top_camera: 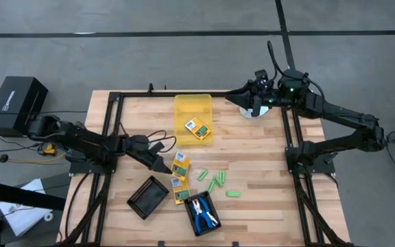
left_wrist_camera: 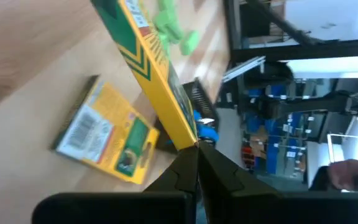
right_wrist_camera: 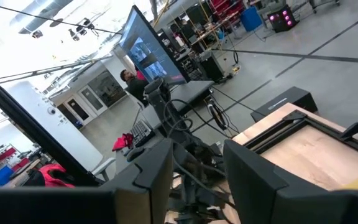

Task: Pick & Place School Supplies
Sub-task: Put the box of crayon into the yellow bin

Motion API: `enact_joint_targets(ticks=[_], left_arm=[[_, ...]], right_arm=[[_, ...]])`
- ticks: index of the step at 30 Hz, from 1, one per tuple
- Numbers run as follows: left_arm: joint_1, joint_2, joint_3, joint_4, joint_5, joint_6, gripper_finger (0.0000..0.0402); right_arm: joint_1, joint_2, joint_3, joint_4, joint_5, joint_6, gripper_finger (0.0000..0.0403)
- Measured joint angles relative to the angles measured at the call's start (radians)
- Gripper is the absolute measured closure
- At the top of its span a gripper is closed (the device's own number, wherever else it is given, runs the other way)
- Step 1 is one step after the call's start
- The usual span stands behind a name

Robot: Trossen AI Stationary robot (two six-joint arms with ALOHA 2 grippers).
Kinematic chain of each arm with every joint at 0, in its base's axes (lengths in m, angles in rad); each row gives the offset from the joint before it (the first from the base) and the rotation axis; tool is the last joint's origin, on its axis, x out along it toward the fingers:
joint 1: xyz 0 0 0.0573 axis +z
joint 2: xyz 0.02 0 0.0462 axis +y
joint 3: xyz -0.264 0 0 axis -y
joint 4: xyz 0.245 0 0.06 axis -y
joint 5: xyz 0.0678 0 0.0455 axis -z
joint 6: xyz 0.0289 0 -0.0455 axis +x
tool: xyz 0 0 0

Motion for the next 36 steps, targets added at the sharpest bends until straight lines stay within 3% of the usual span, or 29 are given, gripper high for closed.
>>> enact_joint_targets(ticks=[8,23,27,36], left_arm=[[0.084,-0.104,0.002,0.06,-0.099,0.033,0.0401],[0.445,-0.092,0.022,0.09,-0.018,0.181,0.0401],[0.501,-0.02,0.081,0.094,0.042,0.238,0.0401],[0.526,0.329,0.279,0.102,0.143,0.345,0.0401]], right_arm=[[-0.022,0.0,0.0,0.002,0.0,0.0,0.0268],[-0.022,0.0,0.0,0.059,0.0,0.023,0.027],[-0.022,0.0,0.0,0.059,0.001,0.023,0.0269],[-0.016,0.006,0.0,0.061,0.001,0.037,0.0269]])
